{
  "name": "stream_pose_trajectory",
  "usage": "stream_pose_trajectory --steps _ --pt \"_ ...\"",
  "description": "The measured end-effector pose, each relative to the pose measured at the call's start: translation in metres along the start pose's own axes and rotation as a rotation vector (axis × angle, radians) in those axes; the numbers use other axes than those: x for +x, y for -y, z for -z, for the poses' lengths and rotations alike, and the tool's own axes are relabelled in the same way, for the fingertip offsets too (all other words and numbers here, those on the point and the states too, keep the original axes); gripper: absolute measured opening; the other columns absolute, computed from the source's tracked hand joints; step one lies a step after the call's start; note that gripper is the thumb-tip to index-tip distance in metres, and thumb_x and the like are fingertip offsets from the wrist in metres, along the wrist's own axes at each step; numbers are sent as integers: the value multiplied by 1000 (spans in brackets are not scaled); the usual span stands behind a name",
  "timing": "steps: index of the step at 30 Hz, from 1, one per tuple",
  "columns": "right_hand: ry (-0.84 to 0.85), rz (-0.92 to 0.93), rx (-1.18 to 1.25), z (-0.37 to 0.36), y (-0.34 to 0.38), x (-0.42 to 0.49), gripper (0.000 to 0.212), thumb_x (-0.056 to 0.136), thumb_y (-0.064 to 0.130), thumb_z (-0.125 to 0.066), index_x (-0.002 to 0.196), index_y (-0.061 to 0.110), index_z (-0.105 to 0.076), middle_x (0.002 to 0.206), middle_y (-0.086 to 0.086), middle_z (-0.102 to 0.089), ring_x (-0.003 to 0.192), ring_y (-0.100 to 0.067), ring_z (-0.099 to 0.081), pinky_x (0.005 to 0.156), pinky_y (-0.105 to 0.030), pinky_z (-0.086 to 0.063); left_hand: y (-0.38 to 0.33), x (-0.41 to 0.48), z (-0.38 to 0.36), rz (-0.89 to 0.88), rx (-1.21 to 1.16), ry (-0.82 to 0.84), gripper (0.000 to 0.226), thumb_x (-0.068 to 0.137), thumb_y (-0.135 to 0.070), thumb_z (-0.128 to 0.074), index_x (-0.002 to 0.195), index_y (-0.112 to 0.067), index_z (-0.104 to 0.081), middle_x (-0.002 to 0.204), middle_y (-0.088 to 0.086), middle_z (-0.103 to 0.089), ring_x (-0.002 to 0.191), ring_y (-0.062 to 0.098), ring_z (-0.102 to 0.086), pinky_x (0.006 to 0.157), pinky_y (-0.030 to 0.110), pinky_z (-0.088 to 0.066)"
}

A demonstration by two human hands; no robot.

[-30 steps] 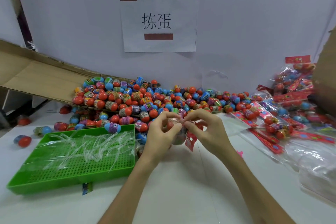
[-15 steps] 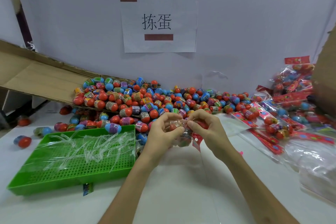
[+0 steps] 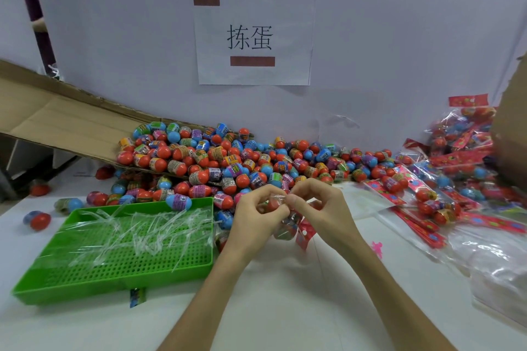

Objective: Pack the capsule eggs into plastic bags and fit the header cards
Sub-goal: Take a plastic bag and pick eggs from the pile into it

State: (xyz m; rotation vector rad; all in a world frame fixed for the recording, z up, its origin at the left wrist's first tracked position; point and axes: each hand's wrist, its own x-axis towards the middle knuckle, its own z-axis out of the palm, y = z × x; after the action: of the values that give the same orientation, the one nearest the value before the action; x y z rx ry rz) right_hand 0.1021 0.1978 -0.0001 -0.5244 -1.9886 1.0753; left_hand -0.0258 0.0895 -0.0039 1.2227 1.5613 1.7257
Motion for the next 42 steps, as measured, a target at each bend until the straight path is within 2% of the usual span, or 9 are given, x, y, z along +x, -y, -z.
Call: stream_pose_trajectory --steps 6,10,15,20,23,26,35,40,42 --pt "-21 18 -34 -1 -2 1 12 90 16 -77 86 25 -70 82 10 -69 81 -18 -68 72 -45 -61 -2 -1 -1 4 -7 0 15 92 -3 -69 93 -17 -75 77 4 -73 72 10 -74 60 19 -57" --pt "-92 96 -79 -3 0 1 20 86 14 -81 94 27 -67 84 16 -69 85 -15 -70 71 -30 -61 -3 -1 -2 4 0 -18 16 93 -4 -70 94 -19 -76 76 -1 -74 70 9 -74 59 17 -56" --pt "-107 285 -238 -1 -2 -1 8 85 10 -80 91 15 -79 85 8 -74 85 -9 -68 73 -14 -54 -2 -1 -2 -4 -3 -57 20 92 -3 -70 89 -20 -78 76 3 -74 69 16 -74 58 24 -58" --pt "-110 337 -339 -2 -6 -2 14 90 22 -72 93 11 -79 86 6 -72 80 -1 -64 73 -14 -55 1 -1 -3 -30 86 -114 18 90 -5 -71 85 -22 -75 78 1 -74 75 20 -73 66 34 -64" --pt "-69 318 -343 0 -9 -2 5 91 13 -74 95 15 -76 89 10 -69 85 -5 -65 76 -15 -54 1 -2 -4 -64 124 -144 20 89 -5 -72 83 -24 -74 77 -4 -73 70 11 -71 61 23 -58" --pt "-28 317 -353 -3 -7 -3 4 93 20 -65 93 20 -69 89 11 -64 86 -8 -62 73 -15 -52 1 -3 -7 -99 178 -160 20 88 -6 -72 85 -25 -74 77 -9 -73 68 8 -71 60 19 -56" --pt "44 272 -381 -10 -5 -5 15 100 16 -48 90 26 -53 85 19 -52 80 -8 -54 64 -12 -42 1 -5 -6 -152 174 -107 9 88 -17 -70 88 -26 -70 73 -4 -71 67 15 -72 67 43 -64" --pt "49 241 -327 -5 -5 -4 14 99 14 -58 92 25 -62 87 15 -59 85 -7 -59 70 -14 -48 2 -5 -4 -172 236 -111 14 98 -21 -67 86 -28 -67 76 -9 -72 67 8 -72 62 21 -57" --pt "48 211 -248 -2 -4 -4 9 94 23 -62 87 21 -68 83 15 -63 83 -11 -61 69 -15 -49 4 -5 -4 -167 268 -135 19 99 -19 -66 83 -29 -66 73 -7 -70 64 10 -69 58 22 -57"
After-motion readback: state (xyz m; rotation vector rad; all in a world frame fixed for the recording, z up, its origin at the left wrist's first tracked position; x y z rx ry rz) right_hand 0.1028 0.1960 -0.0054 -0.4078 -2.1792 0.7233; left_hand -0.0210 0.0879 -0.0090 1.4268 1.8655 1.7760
